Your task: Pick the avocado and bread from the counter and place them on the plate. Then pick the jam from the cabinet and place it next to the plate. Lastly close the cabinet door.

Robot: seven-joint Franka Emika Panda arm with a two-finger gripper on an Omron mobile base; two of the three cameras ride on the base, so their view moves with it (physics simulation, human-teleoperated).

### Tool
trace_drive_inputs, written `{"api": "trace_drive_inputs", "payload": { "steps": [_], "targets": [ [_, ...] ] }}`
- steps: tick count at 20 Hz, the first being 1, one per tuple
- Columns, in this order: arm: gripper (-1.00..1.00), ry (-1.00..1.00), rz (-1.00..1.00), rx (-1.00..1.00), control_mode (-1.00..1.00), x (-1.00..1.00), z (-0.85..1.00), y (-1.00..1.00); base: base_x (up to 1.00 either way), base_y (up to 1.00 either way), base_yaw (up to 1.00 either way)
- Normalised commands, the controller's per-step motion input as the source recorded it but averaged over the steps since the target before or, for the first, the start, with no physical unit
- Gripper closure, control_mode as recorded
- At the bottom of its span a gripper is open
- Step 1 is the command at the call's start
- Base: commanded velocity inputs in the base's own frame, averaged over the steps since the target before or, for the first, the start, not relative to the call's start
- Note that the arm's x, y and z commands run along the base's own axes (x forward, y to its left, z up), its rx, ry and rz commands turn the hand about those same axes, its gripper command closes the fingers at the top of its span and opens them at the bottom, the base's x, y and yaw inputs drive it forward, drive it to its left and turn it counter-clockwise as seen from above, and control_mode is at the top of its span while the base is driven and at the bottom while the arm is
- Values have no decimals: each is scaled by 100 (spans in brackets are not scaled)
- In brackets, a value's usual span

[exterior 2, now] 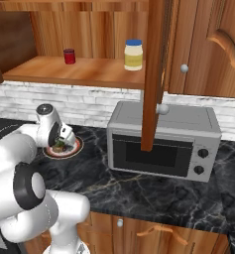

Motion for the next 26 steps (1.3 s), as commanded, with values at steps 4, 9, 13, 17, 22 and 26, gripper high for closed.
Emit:
{"api": "trace_drive_inputs", "payload": {
  "steps": [4,9,13,17,22,26],
  "targets": [
    [100,0,0,0,-100,33,-4,0,0,0,0],
    [100,0,1,0,-100,28,-20,0,0,0,0],
    [100,0,3,0,-100,20,-35,0,0,0,0],
    [100,0,3,-1,-100,18,-33,0,0,0,0],
    [100,0,3,0,-100,15,-23,0,0,0,0],
    [100,0,3,0,-100,1,-10,2,0,0,0]
  ]
}}
